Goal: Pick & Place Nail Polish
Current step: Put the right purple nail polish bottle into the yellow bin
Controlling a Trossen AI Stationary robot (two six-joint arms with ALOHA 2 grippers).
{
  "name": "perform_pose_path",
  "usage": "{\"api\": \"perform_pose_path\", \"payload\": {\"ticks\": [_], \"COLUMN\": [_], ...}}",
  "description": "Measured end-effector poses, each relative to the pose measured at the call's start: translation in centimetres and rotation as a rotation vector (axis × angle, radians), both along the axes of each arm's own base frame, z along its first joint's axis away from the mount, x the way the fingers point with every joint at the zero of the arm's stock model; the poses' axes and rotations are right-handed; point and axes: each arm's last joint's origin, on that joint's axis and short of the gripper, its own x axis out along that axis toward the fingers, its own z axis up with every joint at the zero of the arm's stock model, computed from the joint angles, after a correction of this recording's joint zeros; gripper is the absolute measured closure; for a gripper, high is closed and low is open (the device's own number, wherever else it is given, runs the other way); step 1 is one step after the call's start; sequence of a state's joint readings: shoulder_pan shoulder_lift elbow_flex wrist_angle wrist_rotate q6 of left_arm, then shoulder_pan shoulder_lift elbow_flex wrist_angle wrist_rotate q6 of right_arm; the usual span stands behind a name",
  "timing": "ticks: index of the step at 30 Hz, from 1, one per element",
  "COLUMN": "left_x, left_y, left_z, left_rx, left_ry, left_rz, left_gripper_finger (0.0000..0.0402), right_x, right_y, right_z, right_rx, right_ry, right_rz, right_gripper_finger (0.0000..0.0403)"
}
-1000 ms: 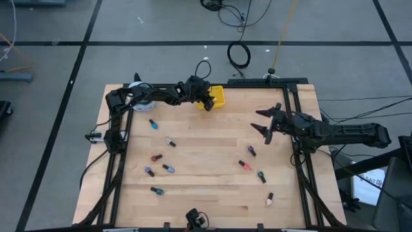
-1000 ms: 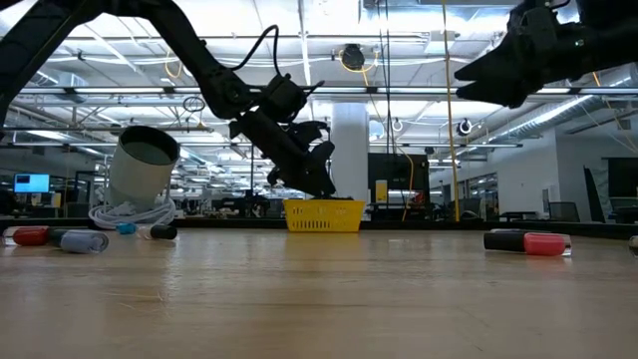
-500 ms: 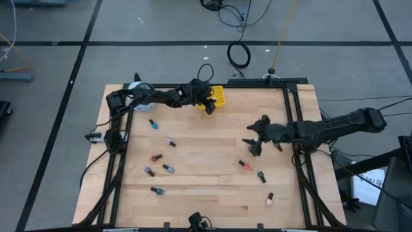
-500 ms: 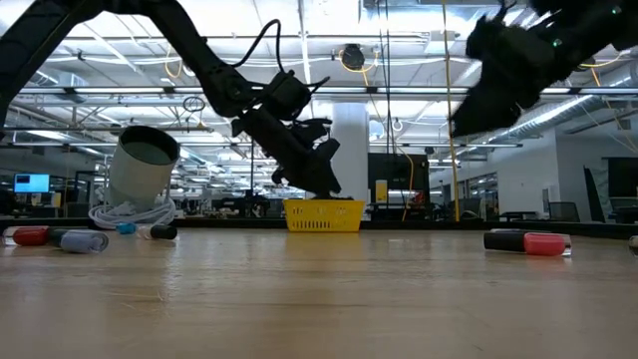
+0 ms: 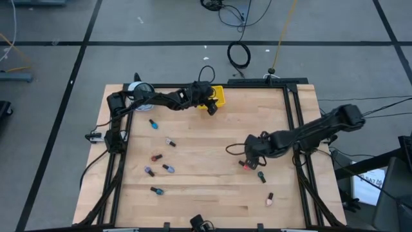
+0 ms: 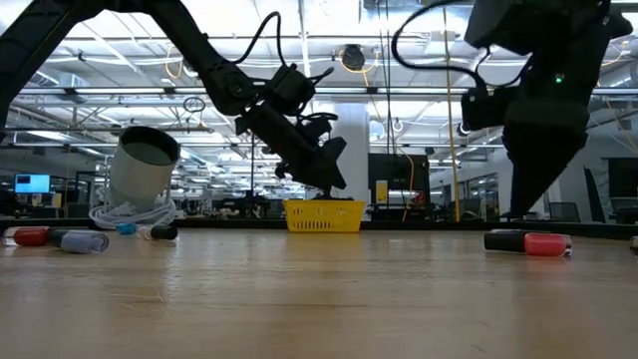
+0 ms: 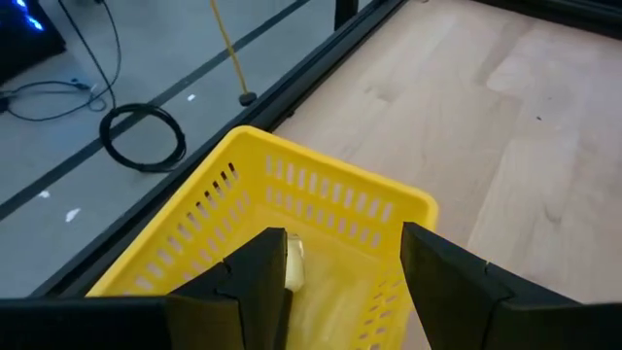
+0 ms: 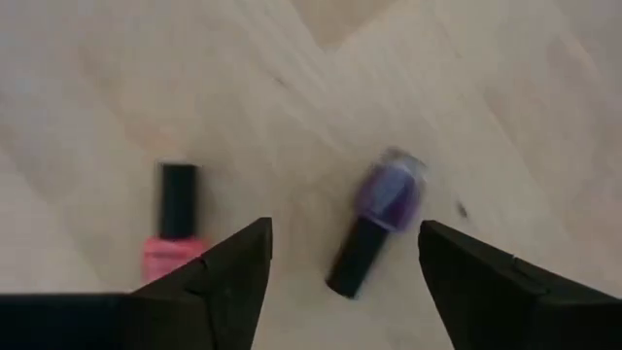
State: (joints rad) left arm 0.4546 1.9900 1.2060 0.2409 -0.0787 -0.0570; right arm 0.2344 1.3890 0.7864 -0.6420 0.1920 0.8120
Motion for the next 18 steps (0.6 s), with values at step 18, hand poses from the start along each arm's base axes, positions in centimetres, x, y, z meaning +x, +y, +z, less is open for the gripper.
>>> {"api": "perform_pose_path", "payload": {"ticks": [18], "left_x": [0.1], "left_y": [-0.3], "left_z": [0.0], "left_rx": [0.026], "left_ry": [0.018], "left_rz": [0.017], "left_gripper_finger": [0.0201], "right_x": [-1.0], "right_y": [-0.4], "right_z": [-2.2], "right_rx": [0.049], "right_ry": [0.026], "right_rz": [-0.094], "right_gripper_finger": [0.0161]}}
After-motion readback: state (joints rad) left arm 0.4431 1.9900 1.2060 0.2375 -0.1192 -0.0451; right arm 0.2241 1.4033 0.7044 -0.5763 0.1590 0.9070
